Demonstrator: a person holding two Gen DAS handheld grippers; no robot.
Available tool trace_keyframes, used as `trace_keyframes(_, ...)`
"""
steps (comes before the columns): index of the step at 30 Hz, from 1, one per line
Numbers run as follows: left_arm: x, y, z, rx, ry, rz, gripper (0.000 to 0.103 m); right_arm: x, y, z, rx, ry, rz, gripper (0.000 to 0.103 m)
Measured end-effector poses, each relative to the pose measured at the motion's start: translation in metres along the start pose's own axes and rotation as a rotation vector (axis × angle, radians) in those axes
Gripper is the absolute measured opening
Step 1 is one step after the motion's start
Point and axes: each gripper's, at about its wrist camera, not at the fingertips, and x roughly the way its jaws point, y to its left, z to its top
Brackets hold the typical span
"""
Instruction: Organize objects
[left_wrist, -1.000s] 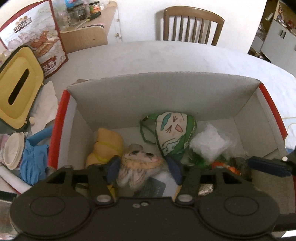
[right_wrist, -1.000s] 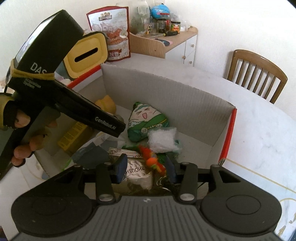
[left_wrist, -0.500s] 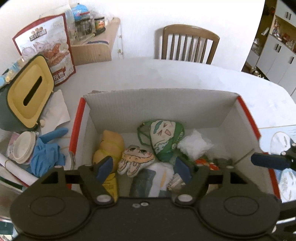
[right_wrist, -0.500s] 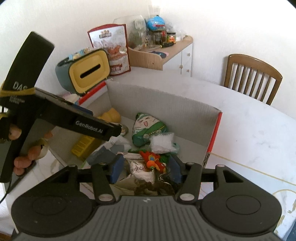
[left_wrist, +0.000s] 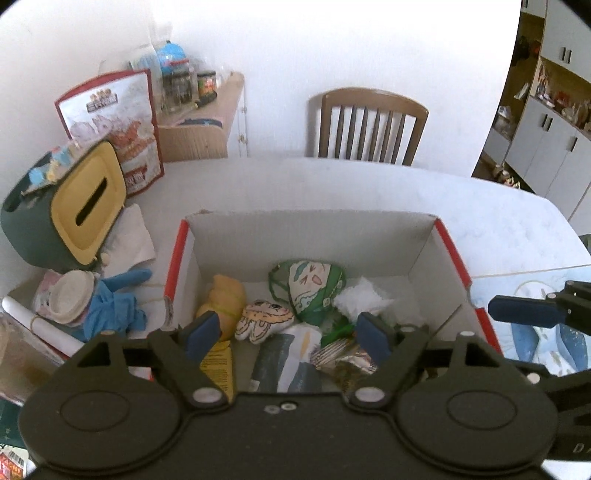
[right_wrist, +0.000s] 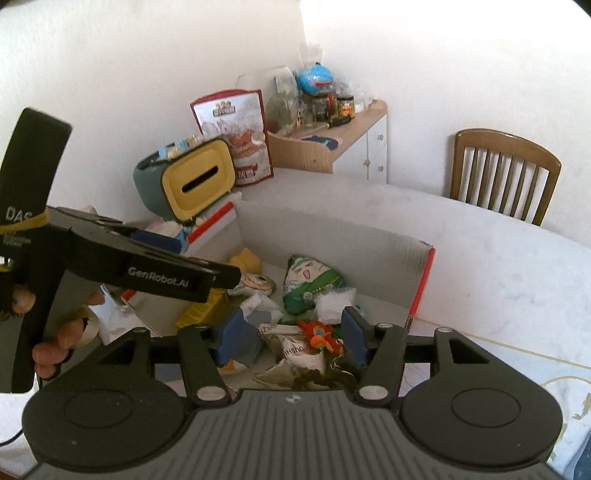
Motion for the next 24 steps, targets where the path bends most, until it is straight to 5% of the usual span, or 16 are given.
trace_keyframes(24, -0.068, -0.017, -0.017, 0.038, -0.156, 0.031, 0.100, -0.065, -0.006, -0.010, 0.060, -0.147, 0.011, 0.079)
